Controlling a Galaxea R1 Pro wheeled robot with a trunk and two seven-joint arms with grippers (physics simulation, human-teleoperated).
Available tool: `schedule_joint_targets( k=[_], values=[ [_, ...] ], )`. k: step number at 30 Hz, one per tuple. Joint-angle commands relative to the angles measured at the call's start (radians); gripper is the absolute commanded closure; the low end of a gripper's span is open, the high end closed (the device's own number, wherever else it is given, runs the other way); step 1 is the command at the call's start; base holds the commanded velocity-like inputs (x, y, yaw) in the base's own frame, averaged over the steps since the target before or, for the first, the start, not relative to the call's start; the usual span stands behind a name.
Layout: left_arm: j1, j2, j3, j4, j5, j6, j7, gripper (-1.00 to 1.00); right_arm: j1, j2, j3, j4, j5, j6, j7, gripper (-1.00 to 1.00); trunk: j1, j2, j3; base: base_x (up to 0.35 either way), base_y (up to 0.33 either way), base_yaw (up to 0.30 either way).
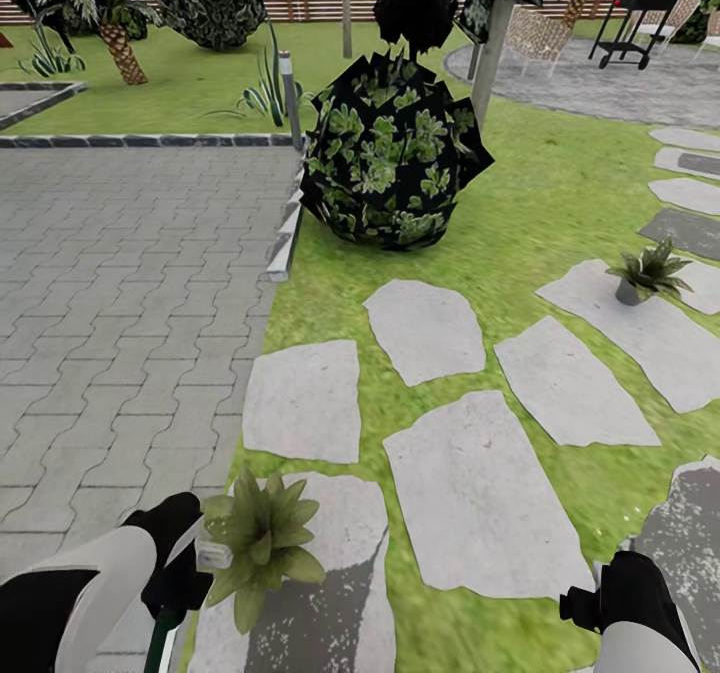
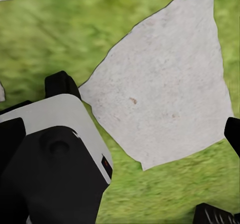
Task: Pick up the pesticide atomizer in the garden and spray insectifuge to fully cover both potted plants in the garden.
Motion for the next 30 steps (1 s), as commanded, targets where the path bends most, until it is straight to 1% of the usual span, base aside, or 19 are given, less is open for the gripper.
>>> schedule_joint_targets(
  k=[1,7,11,17,20,26,30],
  values=[
    [0.0,0.0,-0.002,-0.002,-0.01,0.003,-0.011,1.0,-0.001,0.001,-0.004,-0.002,0.01,-0.001,0.01,-1.0,0.0,-0.001,-0.001,0.0,0.0,0.009],
    [-0.001,0.0,-0.001,-0.002,-0.007,0.004,-0.01,1.0,-0.001,0.001,-0.004,-0.002,0.011,-0.001,0.01,-1.0,0.0,-0.001,-0.001,0.0,0.0,0.001],
    [-0.015,0.0,-0.001,-0.001,-0.007,0.005,-0.011,1.0,-0.001,0.001,-0.004,-0.002,0.011,-0.001,0.01,-1.0,0.0,-0.001,-0.001,0.0,0.0,0.0],
    [-0.112,0.0,-0.002,0.001,-0.007,0.008,-0.012,1.0,-0.001,0.001,-0.004,-0.002,0.011,-0.001,0.01,-1.0,0.0,-0.001,-0.001,0.0,0.0,0.0],
    [-0.14,0.001,-0.004,0.001,-0.007,0.008,-0.012,1.0,-0.001,0.001,-0.004,-0.002,0.012,-0.001,0.01,-1.0,0.0,-0.001,-0.001,0.0,0.0,0.0],
    [-0.152,0.001,-0.003,0.001,-0.008,0.008,-0.012,1.0,-0.001,0.001,-0.004,-0.002,0.011,-0.001,0.01,-1.0,0.0,-0.001,-0.001,0.0,0.0,0.0],
    [-0.14,0.0,-0.002,-0.003,-0.008,0.007,-0.012,1.0,-0.001,0.001,-0.004,-0.002,0.011,-0.001,0.01,-1.0,0.0,-0.001,-0.001,0.0,0.0,0.0]
  ],
)
